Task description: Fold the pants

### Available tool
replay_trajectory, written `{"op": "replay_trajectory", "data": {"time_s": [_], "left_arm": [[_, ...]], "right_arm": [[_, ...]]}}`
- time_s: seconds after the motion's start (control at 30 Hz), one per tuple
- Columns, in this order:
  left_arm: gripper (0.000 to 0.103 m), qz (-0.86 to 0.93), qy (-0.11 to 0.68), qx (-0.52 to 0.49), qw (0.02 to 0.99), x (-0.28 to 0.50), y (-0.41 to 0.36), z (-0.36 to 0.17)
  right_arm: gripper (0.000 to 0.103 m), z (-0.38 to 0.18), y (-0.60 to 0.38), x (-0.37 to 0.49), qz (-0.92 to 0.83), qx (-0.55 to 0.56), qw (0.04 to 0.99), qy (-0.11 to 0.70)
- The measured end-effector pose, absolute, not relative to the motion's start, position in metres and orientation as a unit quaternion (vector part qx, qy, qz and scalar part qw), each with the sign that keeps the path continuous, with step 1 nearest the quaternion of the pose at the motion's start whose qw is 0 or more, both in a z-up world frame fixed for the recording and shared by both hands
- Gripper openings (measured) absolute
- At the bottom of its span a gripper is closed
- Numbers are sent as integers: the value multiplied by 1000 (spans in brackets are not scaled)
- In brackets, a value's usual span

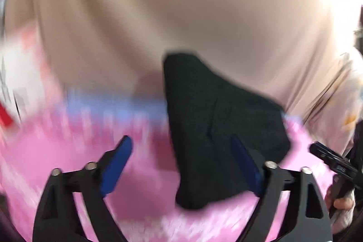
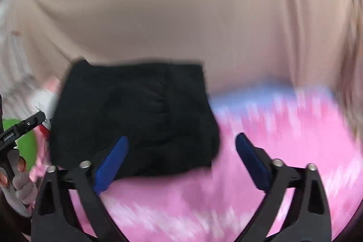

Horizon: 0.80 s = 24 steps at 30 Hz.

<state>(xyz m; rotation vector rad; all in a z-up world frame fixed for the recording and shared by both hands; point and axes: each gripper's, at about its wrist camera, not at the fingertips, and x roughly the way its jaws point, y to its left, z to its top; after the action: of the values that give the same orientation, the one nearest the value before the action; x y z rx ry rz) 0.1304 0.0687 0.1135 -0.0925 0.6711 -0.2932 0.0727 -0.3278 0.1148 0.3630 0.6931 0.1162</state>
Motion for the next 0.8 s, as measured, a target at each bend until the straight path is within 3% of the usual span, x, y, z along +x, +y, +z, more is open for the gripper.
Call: {"op": "replay_trajectory", "data": {"time_s": [0.13, 0.3, 0.5, 0.53, 0.57, 0.6, 0.63, 0.7, 0.8], "left_arm": [[77, -120, 398, -68, 907, 151, 92, 29], [80, -147, 435, -118, 881, 185, 80, 9], [83, -174, 488, -197, 833, 215, 65, -31], [79, -183, 493, -212, 824, 219, 63, -35], [76, -189, 495, -222, 819, 222, 63, -39], [62, -191, 491, -221, 821, 223, 63, -38], [46, -198, 489, -218, 821, 224, 63, -35], [31, -194, 477, -203, 833, 220, 67, -18], [31, -198, 455, -190, 847, 211, 76, 7]], "right_arm": [[88, 58, -346, 73, 41, 204, 902, 378], [89, 67, -355, 115, 63, 236, 897, 369], [91, 37, -342, 182, 84, 266, 864, 420], [65, 29, -335, 188, 88, 263, 858, 431], [55, 26, -329, 191, 82, 250, 857, 443], [52, 29, -320, 190, 70, 220, 868, 440], [39, 35, -313, 187, 70, 201, 875, 435], [25, 53, -303, 176, 70, 180, 884, 425], [20, 86, -285, 152, 93, 159, 900, 396]]}}
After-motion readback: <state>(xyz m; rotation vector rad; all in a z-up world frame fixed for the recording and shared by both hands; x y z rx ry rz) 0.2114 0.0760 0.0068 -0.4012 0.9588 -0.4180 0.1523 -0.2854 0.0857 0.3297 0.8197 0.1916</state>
